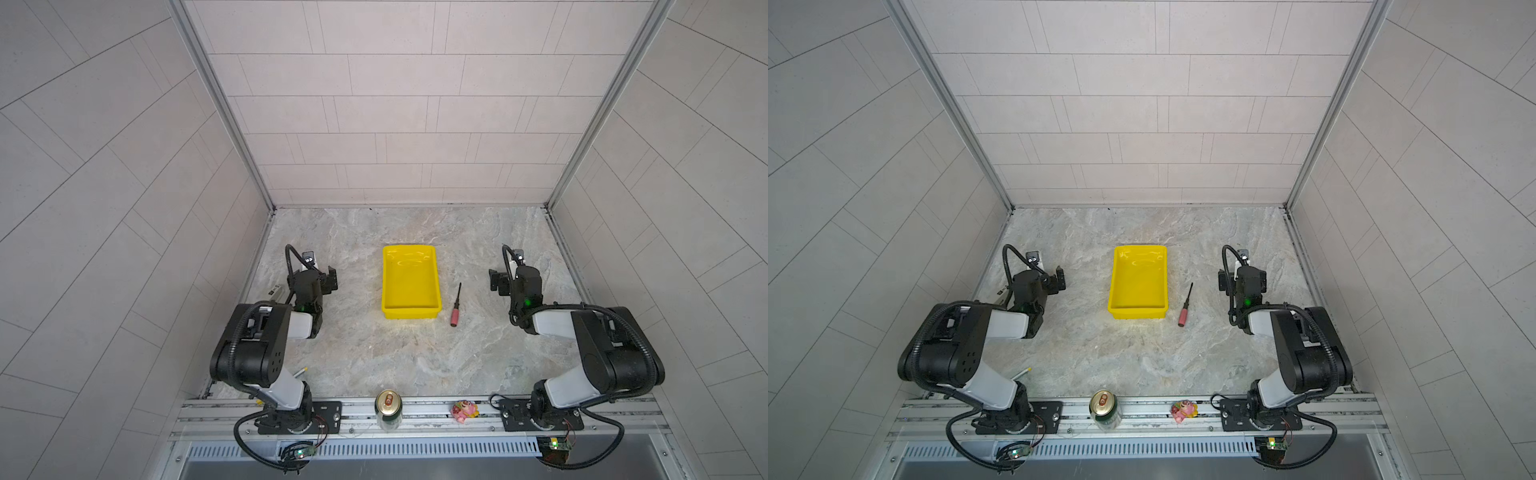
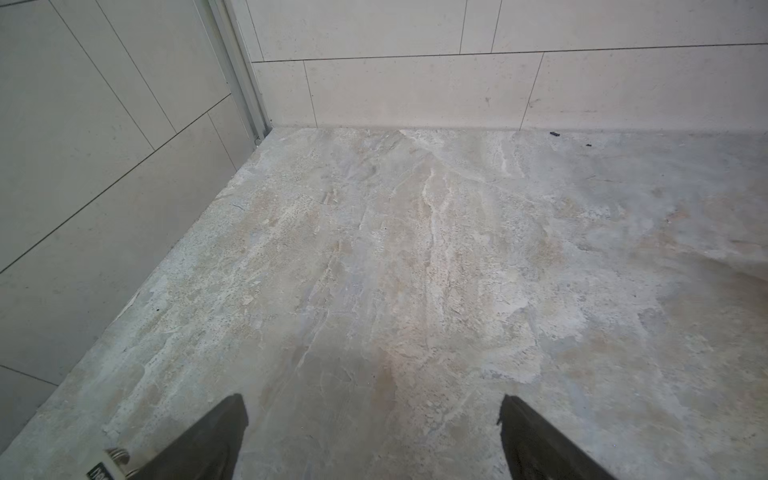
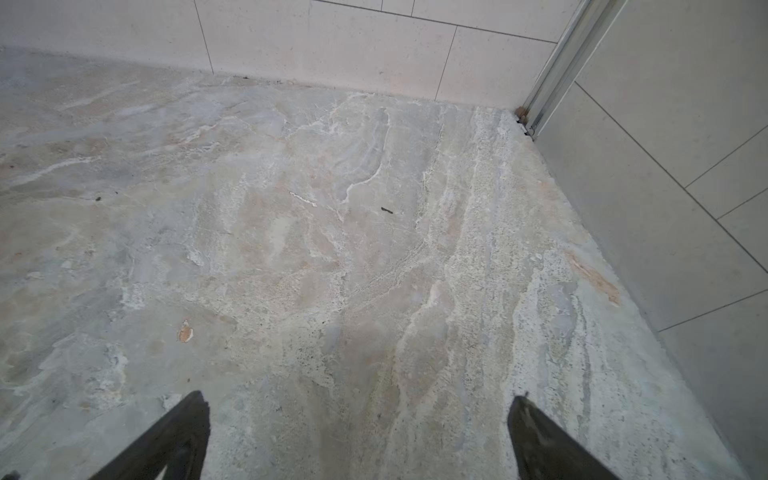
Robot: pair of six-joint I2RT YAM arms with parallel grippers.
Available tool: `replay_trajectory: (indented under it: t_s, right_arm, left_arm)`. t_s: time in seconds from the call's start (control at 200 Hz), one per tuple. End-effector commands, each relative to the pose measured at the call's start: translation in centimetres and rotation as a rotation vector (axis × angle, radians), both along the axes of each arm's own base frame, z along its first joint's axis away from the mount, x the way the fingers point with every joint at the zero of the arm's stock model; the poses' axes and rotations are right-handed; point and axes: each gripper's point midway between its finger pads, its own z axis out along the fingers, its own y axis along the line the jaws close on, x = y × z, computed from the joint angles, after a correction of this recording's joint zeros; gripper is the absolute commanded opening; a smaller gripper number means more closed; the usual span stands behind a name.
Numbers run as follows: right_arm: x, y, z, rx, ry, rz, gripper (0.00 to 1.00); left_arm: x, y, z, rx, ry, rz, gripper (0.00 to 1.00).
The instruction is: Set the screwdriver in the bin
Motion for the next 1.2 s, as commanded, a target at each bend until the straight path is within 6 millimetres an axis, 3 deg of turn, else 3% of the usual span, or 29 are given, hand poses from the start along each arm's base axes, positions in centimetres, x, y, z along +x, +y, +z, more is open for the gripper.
replay_trajectory:
  t_s: [0.0, 1.196]
  right_arm:
    - [0.25, -0.02, 0.33, -0.013, -0.005, -0.005, 1.0]
    - [0.17, -0.32, 0.37, -0.008, -0.011, -0.018, 1.0]
  left_arm:
    - [0.38, -0.48, 0.25, 0.008, -0.006, -0.027, 1.0]
    - [0.62, -0.8, 0.09, -0.003, 0.004, -0.052, 1.0]
